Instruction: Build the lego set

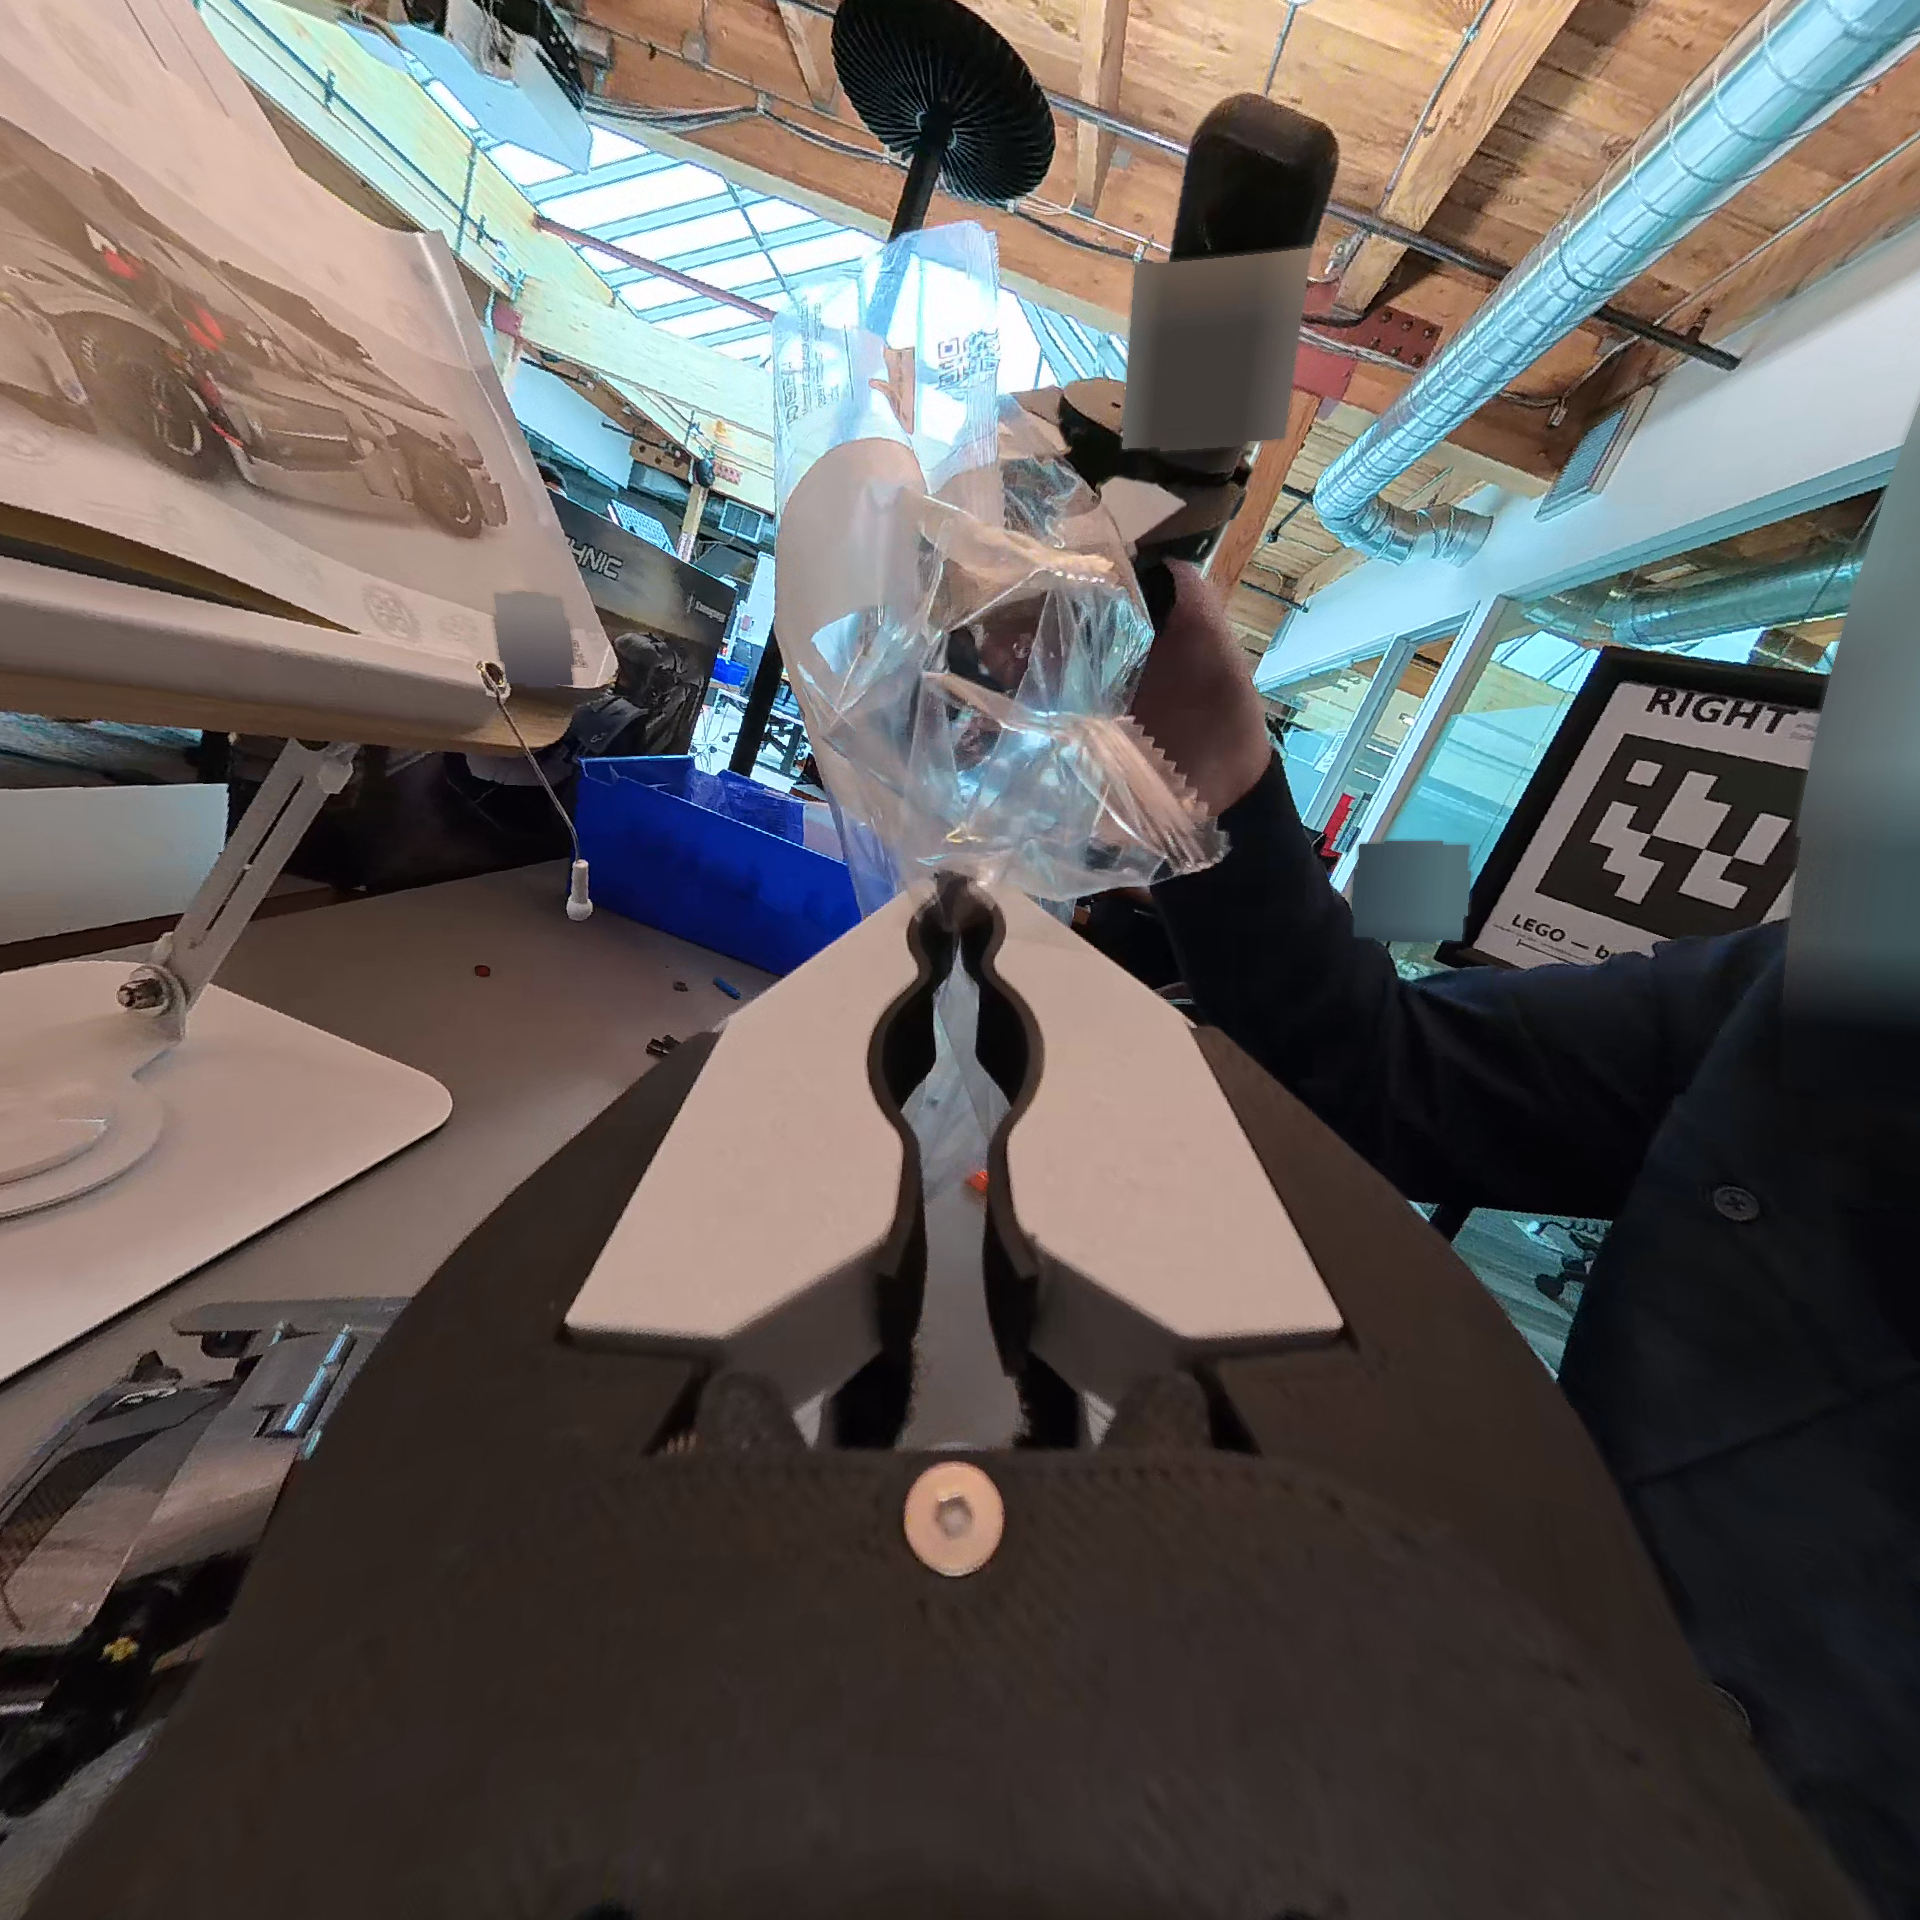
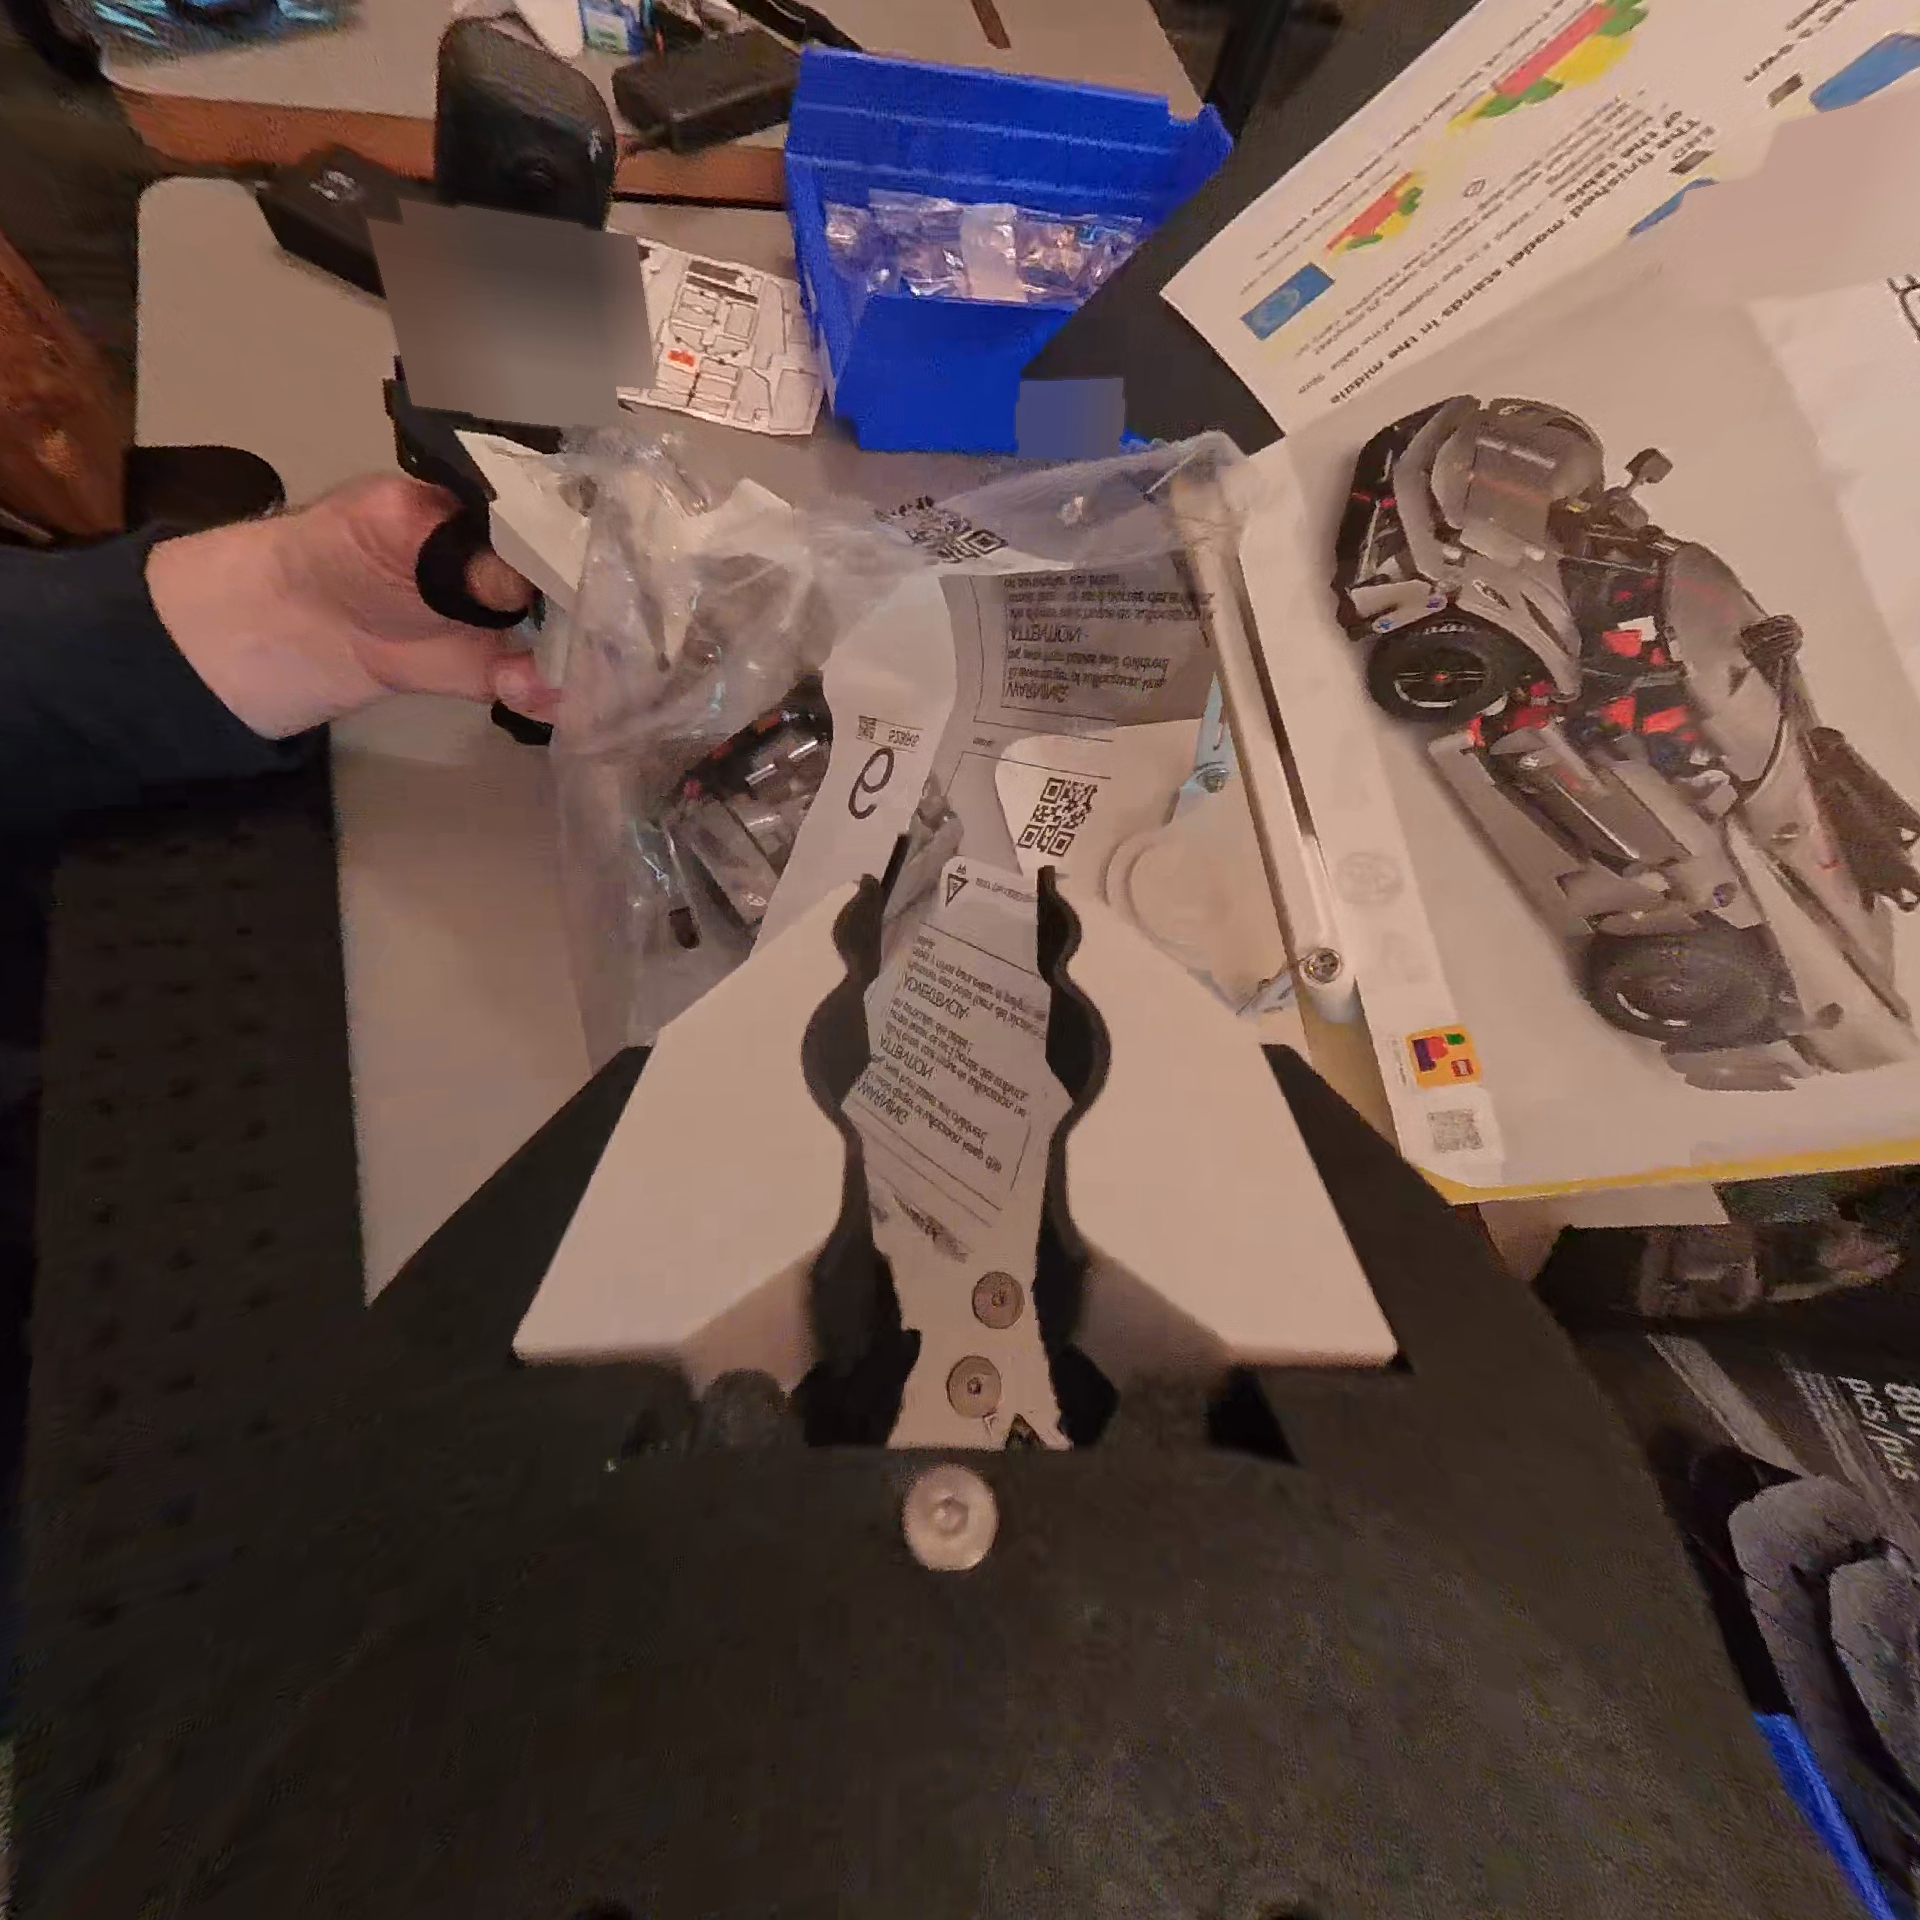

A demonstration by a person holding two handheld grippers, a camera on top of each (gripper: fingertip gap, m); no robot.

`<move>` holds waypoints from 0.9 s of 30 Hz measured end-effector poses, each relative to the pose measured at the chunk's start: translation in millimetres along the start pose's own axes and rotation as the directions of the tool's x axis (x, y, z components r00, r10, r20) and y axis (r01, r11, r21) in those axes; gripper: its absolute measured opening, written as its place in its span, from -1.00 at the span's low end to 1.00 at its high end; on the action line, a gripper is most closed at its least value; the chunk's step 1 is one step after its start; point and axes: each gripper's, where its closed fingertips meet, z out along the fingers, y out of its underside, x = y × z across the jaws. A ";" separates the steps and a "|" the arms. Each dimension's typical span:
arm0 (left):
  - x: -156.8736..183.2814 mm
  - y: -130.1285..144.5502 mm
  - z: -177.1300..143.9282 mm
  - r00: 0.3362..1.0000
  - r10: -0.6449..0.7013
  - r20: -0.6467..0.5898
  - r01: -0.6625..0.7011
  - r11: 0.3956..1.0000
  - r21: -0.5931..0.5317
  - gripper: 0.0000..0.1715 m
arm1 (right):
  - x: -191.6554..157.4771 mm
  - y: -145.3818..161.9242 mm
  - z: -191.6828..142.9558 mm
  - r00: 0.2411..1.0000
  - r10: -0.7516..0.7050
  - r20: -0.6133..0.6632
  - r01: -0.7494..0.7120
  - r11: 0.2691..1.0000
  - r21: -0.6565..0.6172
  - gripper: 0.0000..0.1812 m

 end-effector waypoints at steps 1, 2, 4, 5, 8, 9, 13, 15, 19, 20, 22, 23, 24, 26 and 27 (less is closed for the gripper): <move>0.0 0.0 0.1 1.000 0.001 0.001 -0.001 1.000 -0.001 -1.00 | 4.0 -3.5 -6.2 0.999 0.009 -0.033 -0.008 0.999 0.040 -0.70; -0.3 -0.1 -0.1 1.000 0.002 0.004 -0.002 1.000 0.000 -1.00 | 9.7 -6.6 -15.6 0.997 0.031 -0.069 -0.025 0.995 0.092 -0.71; -0.2 -1.6 -0.9 1.000 0.003 0.007 -0.003 1.000 0.005 -1.00 | 20.4 -1.4 -35.0 0.988 0.094 -0.125 -0.073 0.983 0.167 -0.72; -0.1 -2.7 -1.6 1.000 0.006 0.009 -0.006 1.000 0.009 -1.00 | 23.2 11.5 -39.0 0.983 0.123 -0.134 -0.102 0.983 0.156 -0.76; 0.0 -6.6 -3.7 1.000 0.008 0.011 -0.009 1.000 0.026 -1.00 | 19.5 79.6 -22.7 0.973 0.208 -0.099 -0.211 0.977 -0.025 -0.81; 0.1 -7.6 -4.2 1.000 0.008 0.011 -0.008 1.000 0.030 -1.00 | 11.7 99.8 -11.1 0.970 0.236 -0.057 -0.240 0.968 -0.075 -0.78; 1.0 -9.4 -5.5 1.000 0.013 0.013 -0.013 0.999 0.036 -1.00 | -31.4 164.5 48.9 0.972 0.220 0.087 -0.195 0.951 -0.239 -0.73; 0.6 -9.2 -6.3 1.000 0.012 0.016 -0.013 0.999 0.035 -1.00 | -46.9 182.2 75.5 0.964 0.233 0.125 -0.192 0.943 -0.273 -0.72; -2.4 -9.7 -9.2 0.999 0.011 0.031 -0.013 0.999 0.038 -1.00 | -59.1 210.8 111.5 0.971 0.206 0.121 -0.150 0.919 -0.365 -0.64; -2.9 -9.9 -9.5 0.999 0.010 0.032 -0.012 0.999 0.039 -1.00 | -59.5 214.1 115.3 0.974 0.197 0.114 -0.140 0.915 -0.379 -0.64; -3.0 -9.2 -8.9 0.999 0.011 0.032 -0.012 0.999 0.035 -1.00 | -63.3 212.4 119.5 0.971 0.202 0.129 -0.142 0.919 -0.369 -0.66; -2.6 -8.8 -8.3 0.999 0.012 0.031 -0.013 0.999 0.032 -1.00 | -64.5 213.1 121.1 0.970 0.203 0.132 -0.142 0.918 -0.370 -0.67; -2.2 -8.6 -7.7 0.999 0.014 0.030 -0.015 0.999 0.029 -1.00 | -65.5 215.0 123.2 0.971 0.198 0.133 -0.136 0.918 -0.374 -0.70; -1.5 -8.1 -6.8 0.999 0.017 0.028 -0.017 1.000 0.025 -1.00 | -67.4 216.0 127.5 0.972 0.193 0.134 -0.132 0.922 -0.365 -0.81; -1.6 -7.9 -6.8 0.999 0.015 0.028 -0.016 1.000 0.025 -1.00 | -67.3 215.7 128.2 0.971 0.198 0.134 -0.138 0.922 -0.362 -0.83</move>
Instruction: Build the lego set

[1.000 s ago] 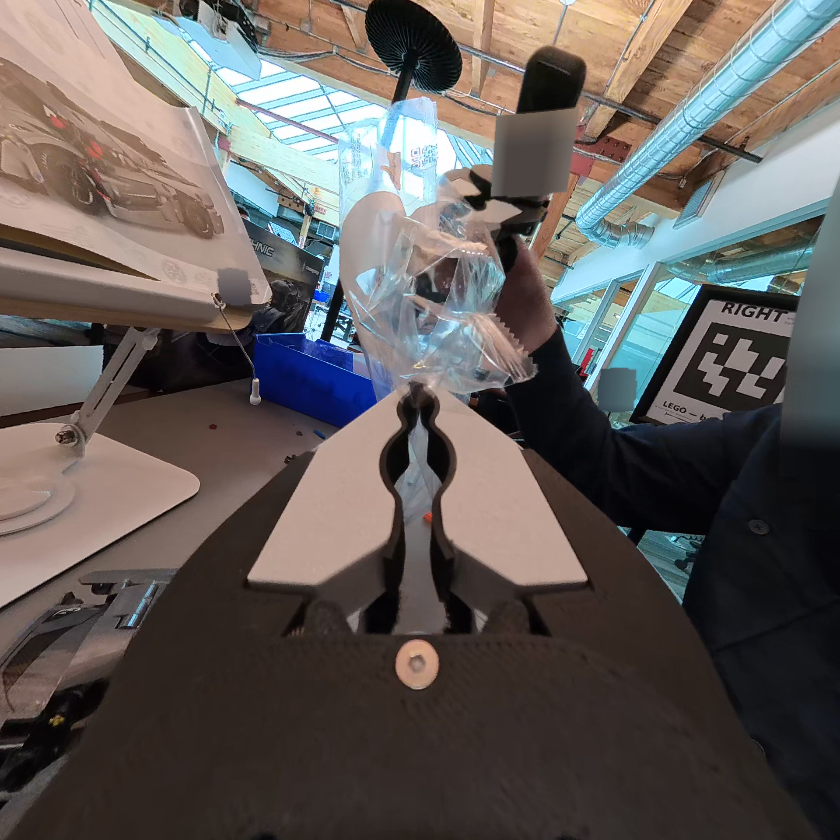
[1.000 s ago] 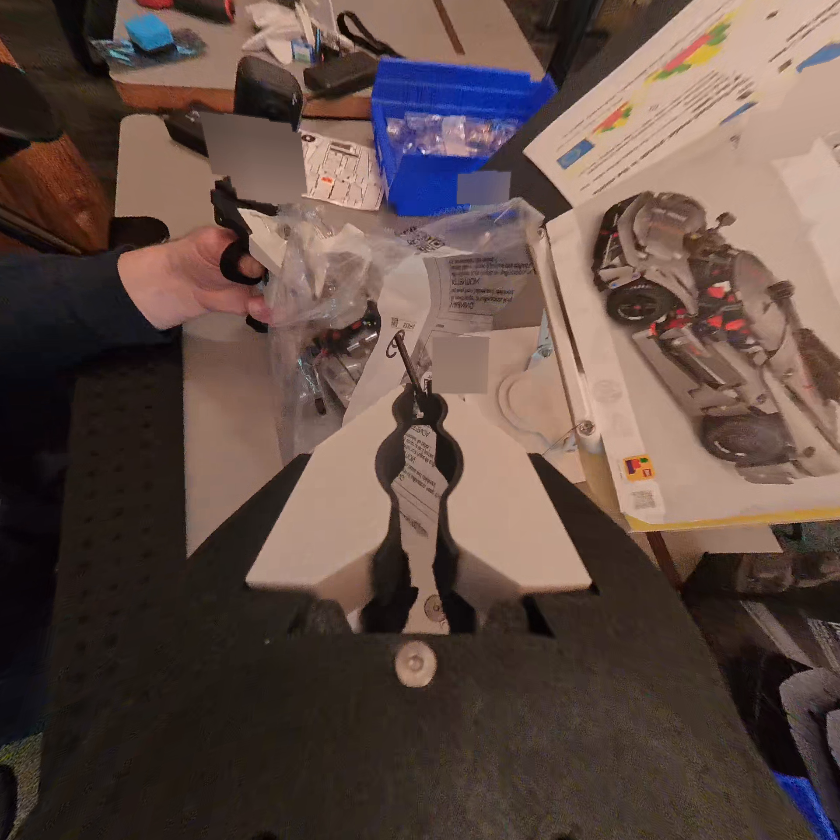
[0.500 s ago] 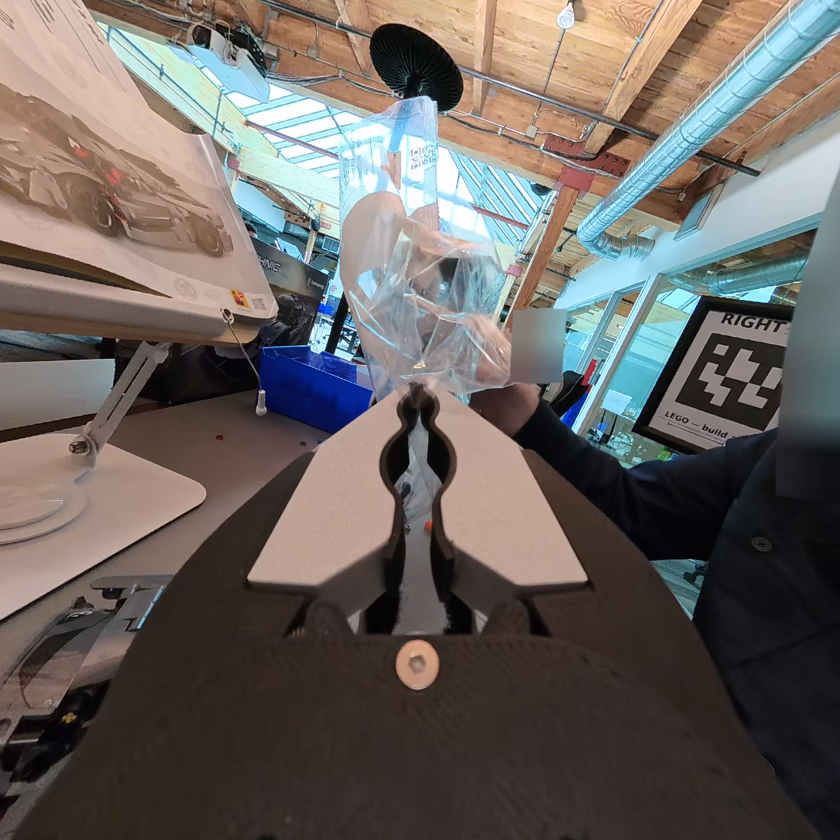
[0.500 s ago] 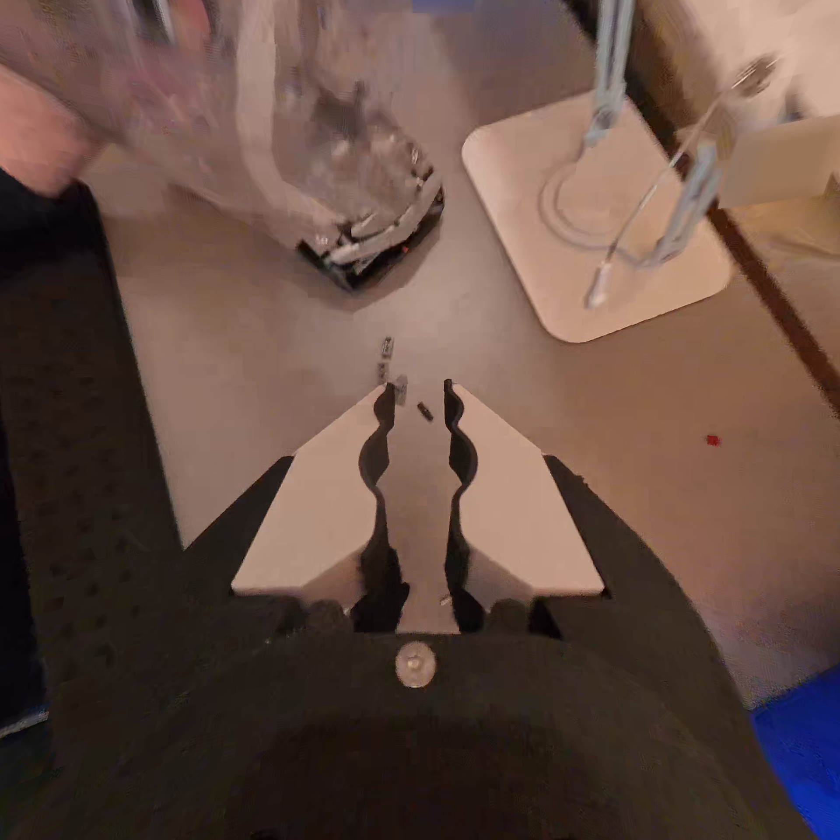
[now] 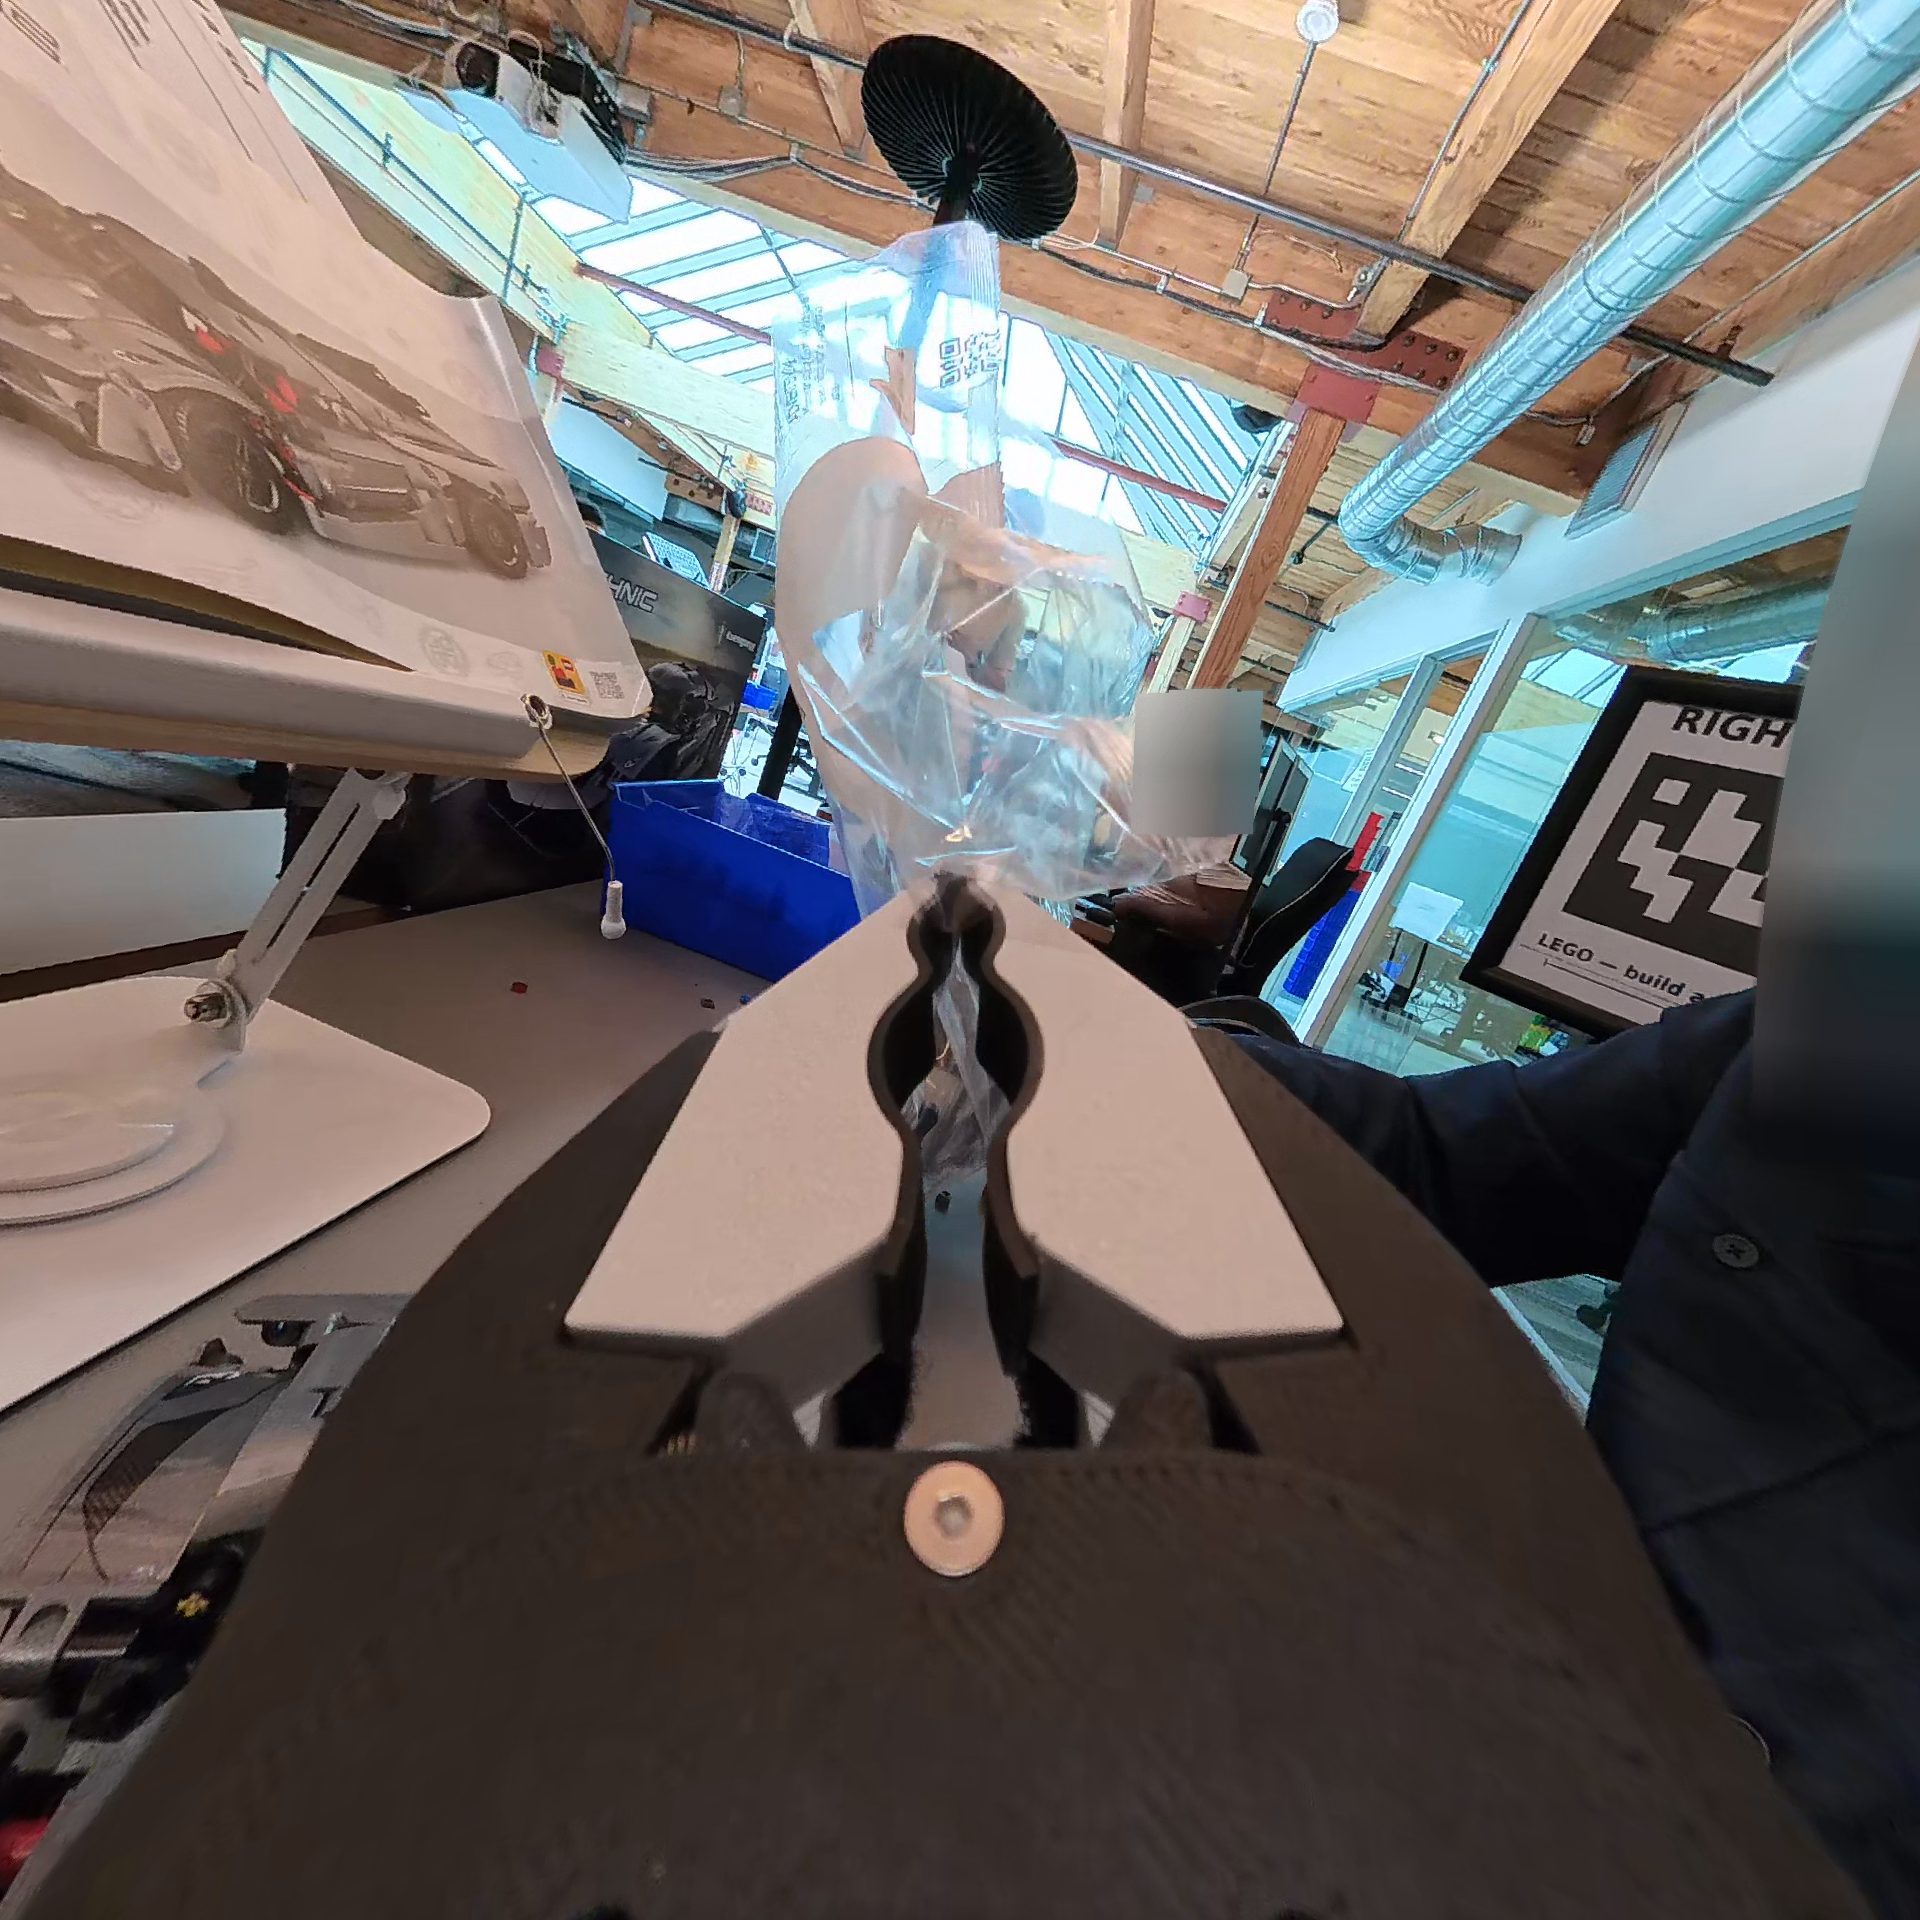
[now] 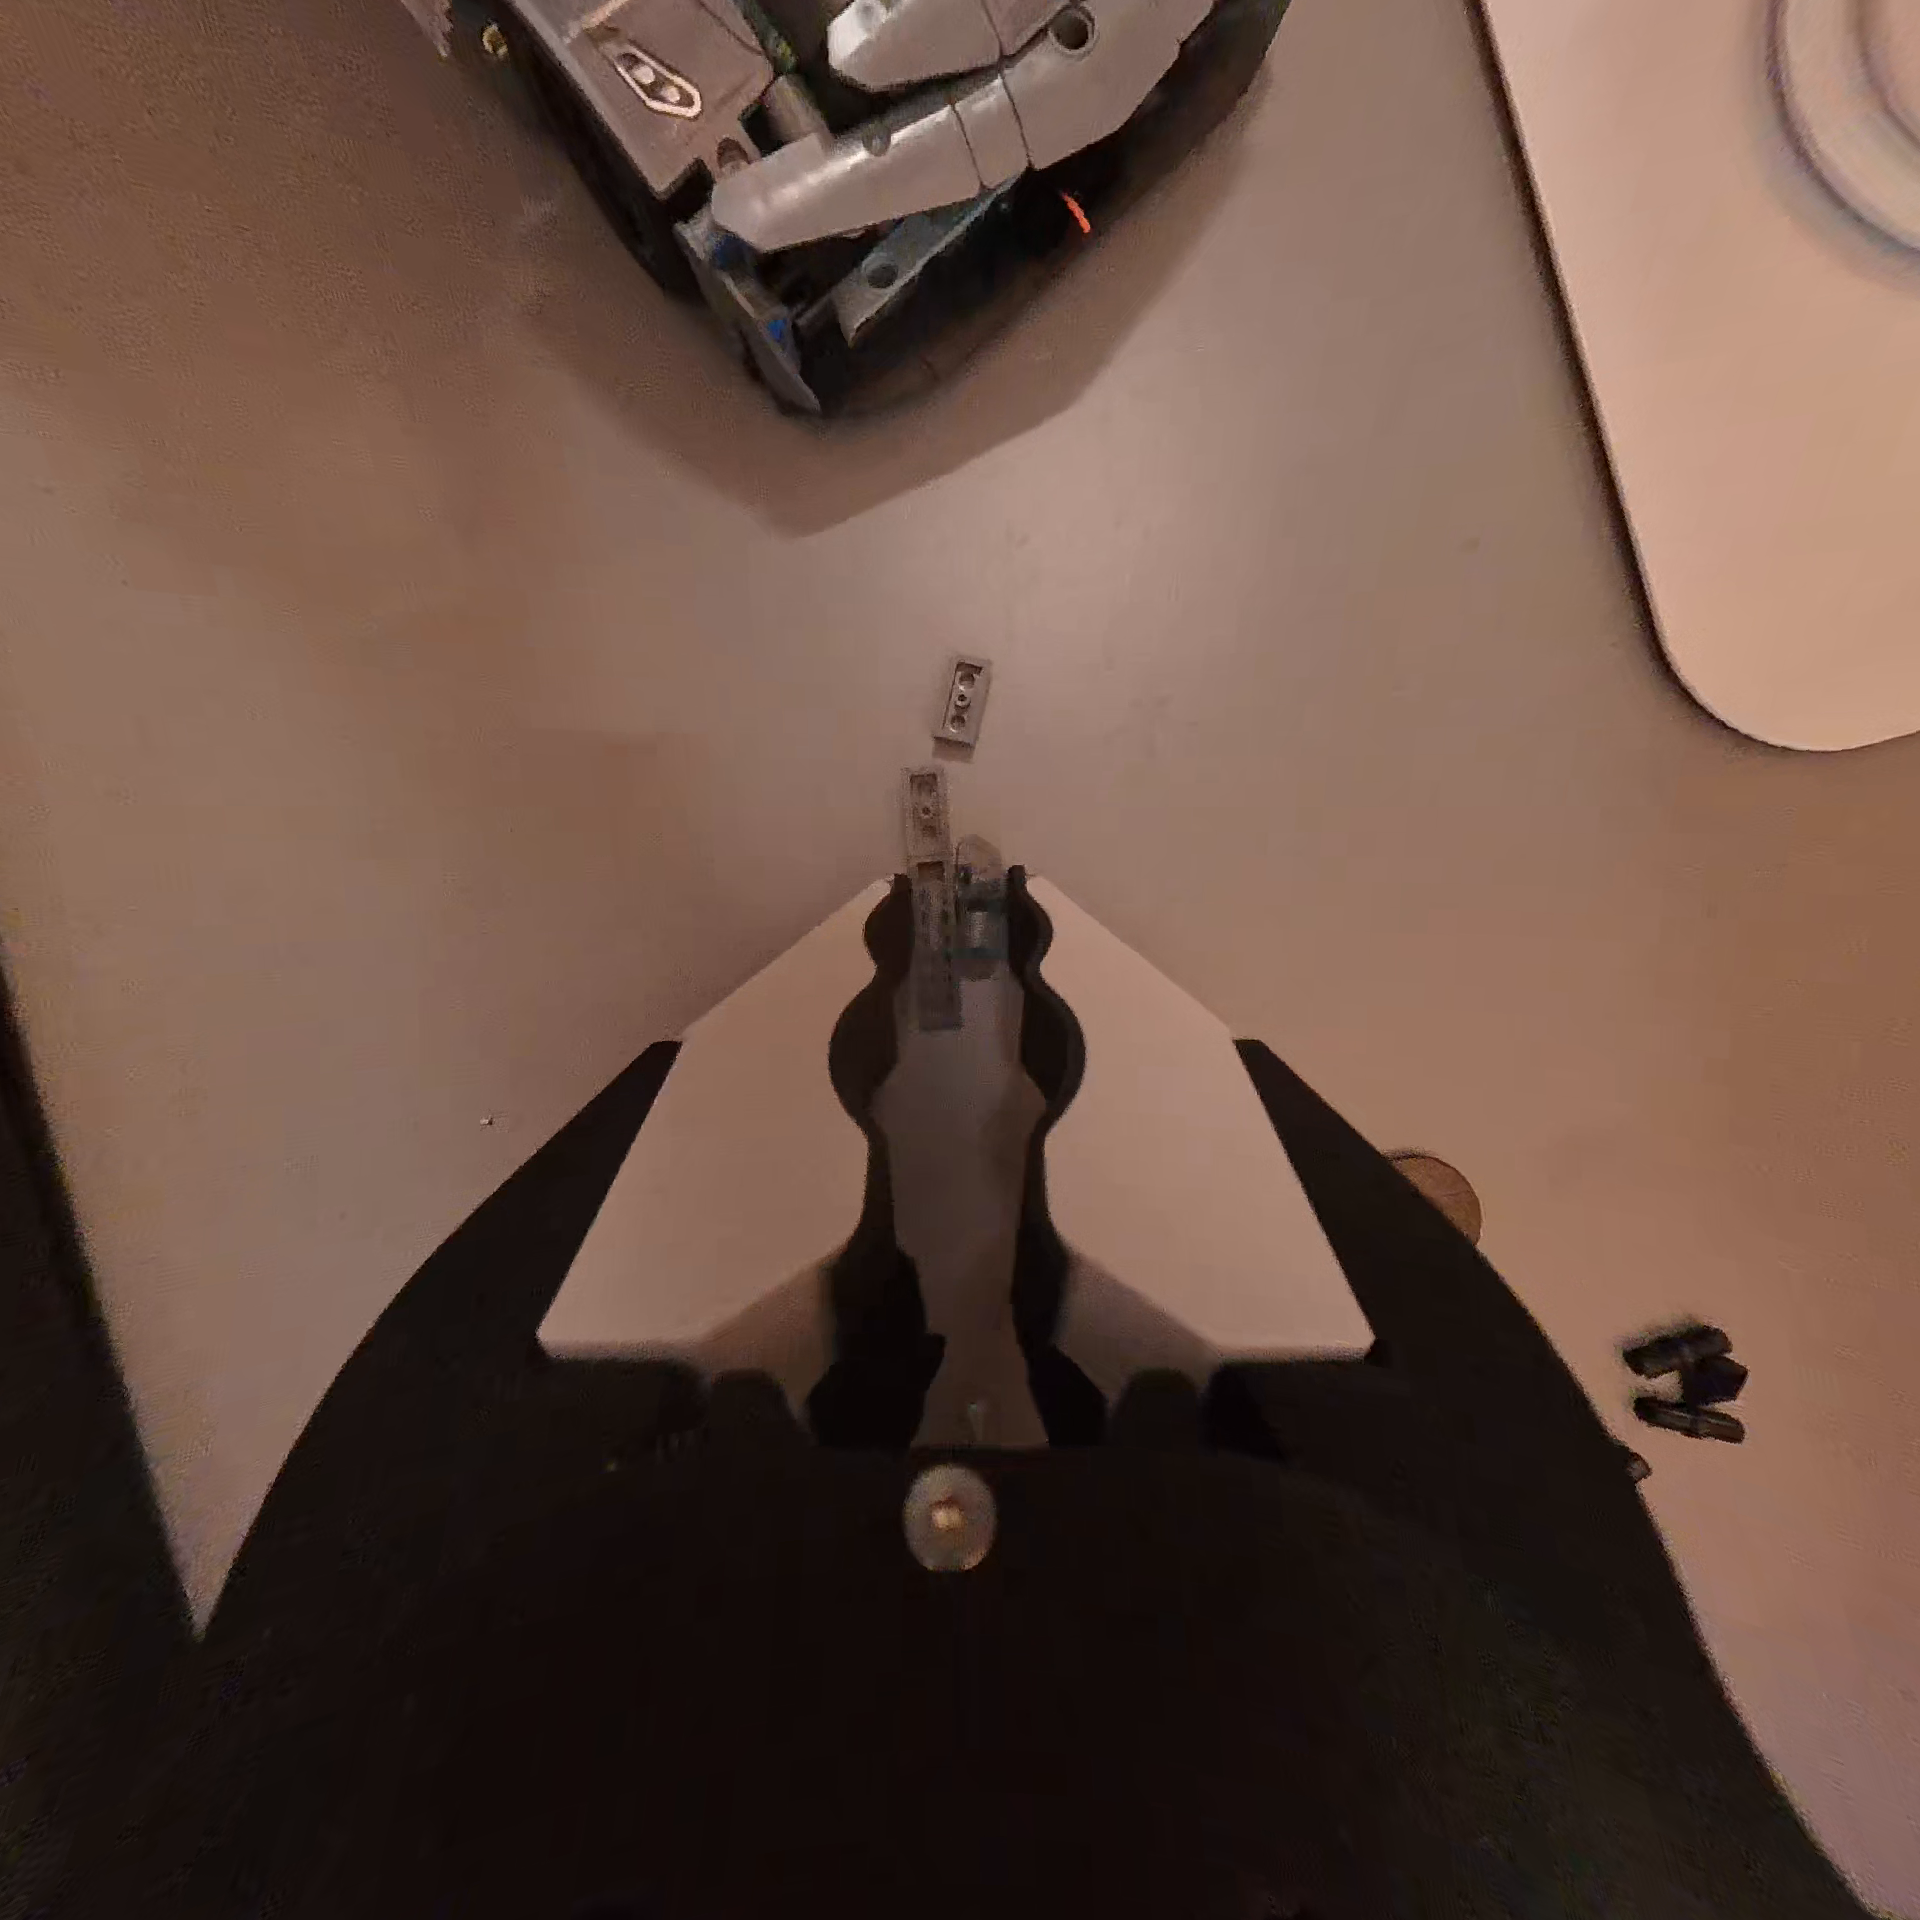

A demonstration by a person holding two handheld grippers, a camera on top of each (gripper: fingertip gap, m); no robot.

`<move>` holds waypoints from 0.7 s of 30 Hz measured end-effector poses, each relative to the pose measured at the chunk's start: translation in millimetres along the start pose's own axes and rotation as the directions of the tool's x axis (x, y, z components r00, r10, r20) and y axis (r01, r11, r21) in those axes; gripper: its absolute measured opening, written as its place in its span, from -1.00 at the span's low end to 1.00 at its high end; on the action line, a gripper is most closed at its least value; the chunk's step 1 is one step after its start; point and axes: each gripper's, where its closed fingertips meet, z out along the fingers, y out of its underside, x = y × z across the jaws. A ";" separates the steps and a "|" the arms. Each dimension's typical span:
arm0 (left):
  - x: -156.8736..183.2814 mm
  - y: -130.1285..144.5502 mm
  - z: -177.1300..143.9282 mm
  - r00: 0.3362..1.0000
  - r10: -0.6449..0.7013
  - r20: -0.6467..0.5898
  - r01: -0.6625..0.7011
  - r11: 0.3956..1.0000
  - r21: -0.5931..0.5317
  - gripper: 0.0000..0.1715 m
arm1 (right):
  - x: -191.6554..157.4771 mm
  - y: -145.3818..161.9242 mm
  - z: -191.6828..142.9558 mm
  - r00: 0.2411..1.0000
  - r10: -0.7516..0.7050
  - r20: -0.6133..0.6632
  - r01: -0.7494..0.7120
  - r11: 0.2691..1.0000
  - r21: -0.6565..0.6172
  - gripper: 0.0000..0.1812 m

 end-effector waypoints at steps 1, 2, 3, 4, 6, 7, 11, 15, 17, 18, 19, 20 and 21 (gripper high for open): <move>-0.3 0.3 -0.1 1.000 -0.002 0.001 0.002 1.000 0.000 -1.00 | 0.3 -0.3 -0.1 1.000 0.005 0.001 -0.005 1.000 0.004 -0.83; -0.7 0.6 -0.1 1.000 -0.004 0.002 0.004 1.000 -0.001 -1.00 | 0.3 -0.5 0.0 1.000 0.006 0.002 -0.006 1.000 0.009 -0.84; -0.8 0.9 -0.1 1.000 -0.005 0.002 0.005 1.000 -0.001 -1.00 | 0.2 -0.4 0.1 1.000 0.008 0.003 -0.008 1.000 0.016 -0.84; -0.5 0.7 -0.1 1.000 -0.006 0.001 0.006 1.000 0.000 -1.00 | 0.1 -0.2 -0.2 1.000 0.011 0.005 -0.011 1.000 0.021 -0.83; -0.6 0.8 -0.2 1.000 -0.004 0.003 0.004 1.000 -0.001 -1.00 | -0.4 -0.1 -2.2 1.000 0.018 0.011 -0.019 0.999 0.032 -0.84; -0.6 0.7 -0.4 1.000 -0.004 0.003 0.004 1.000 -0.001 -1.00 | -1.2 -1.0 -4.4 0.999 0.025 0.020 -0.025 0.999 0.042 -0.84; -0.8 -0.9 -2.2 1.000 -0.001 0.007 0.001 1.000 0.005 -1.00 | 3.6 -5.3 -27.3 0.998 0.054 0.017 -0.055 0.994 0.094 -0.84; -1.2 -2.3 -3.6 1.000 -0.004 0.006 0.004 1.000 0.013 -1.00 | 24.1 -15.9 -92.2 0.993 0.091 -0.074 -0.075 0.978 0.195 -0.83; -2.4 -0.5 -2.1 1.000 -0.020 -0.002 0.020 1.000 0.015 -1.00 | 35.3 -24.8 -139.3 0.985 0.088 -0.149 -0.050 0.969 0.242 -0.84; -3.0 1.5 -0.3 1.000 -0.026 -0.004 0.026 1.000 0.008 -1.00 | 39.5 -32.9 -165.1 0.979 0.082 -0.187 -0.029 0.962 0.272 -0.83; -3.1 3.7 1.7 1.000 -0.028 -0.008 0.028 1.000 0.000 -1.00 | 40.5 -44.6 -189.9 0.974 0.070 -0.214 0.000 0.952 0.307 -0.83; -2.5 5.7 3.7 1.000 -0.029 -0.011 0.029 1.000 -0.009 -1.00 | 38.7 -57.1 -211.1 0.971 0.049 -0.234 0.032 0.943 0.330 -0.83; -1.9 7.4 5.4 1.000 -0.028 -0.014 0.027 0.999 -0.016 -1.00 | 36.3 -69.7 -228.5 0.966 0.024 -0.258 0.067 0.938 0.340 -0.83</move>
